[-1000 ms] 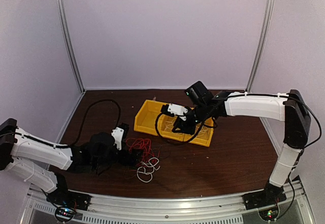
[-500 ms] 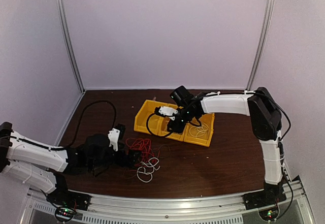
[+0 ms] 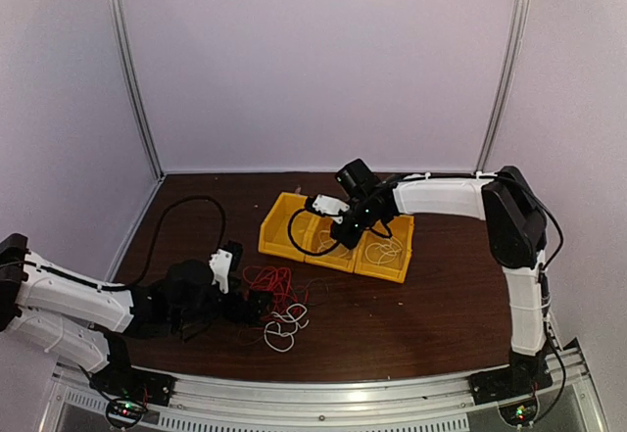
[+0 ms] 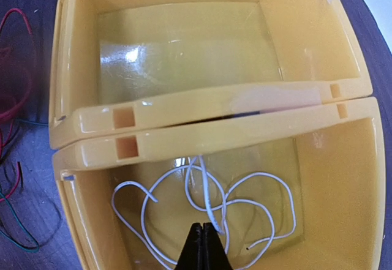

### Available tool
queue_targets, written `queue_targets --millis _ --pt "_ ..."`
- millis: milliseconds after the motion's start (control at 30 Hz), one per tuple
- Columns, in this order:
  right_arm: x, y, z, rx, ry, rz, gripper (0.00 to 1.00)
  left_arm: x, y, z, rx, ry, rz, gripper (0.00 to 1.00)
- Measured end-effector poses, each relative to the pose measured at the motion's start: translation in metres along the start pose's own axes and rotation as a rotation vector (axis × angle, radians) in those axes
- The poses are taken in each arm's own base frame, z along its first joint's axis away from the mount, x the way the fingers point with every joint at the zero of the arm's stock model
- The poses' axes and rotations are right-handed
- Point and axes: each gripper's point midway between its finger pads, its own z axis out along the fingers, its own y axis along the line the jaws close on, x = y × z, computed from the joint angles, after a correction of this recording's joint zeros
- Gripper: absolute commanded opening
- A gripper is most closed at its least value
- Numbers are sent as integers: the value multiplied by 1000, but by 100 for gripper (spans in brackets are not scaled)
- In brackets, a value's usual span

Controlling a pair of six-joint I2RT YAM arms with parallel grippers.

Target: Untangle the cables

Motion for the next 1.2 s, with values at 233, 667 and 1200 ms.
queue_targets --millis 233,667,1200 --pt "-11 -9 -23 55 -44 -5 26 4 -1 4 6 12 1 97" --pt "-5 -1 -1 -1 -17 -40 27 6 -4 5 21 13 -10 96" --pt "-35 -19 -77 90 -80 -55 0 5 -3 5 24 -1 -14 96"
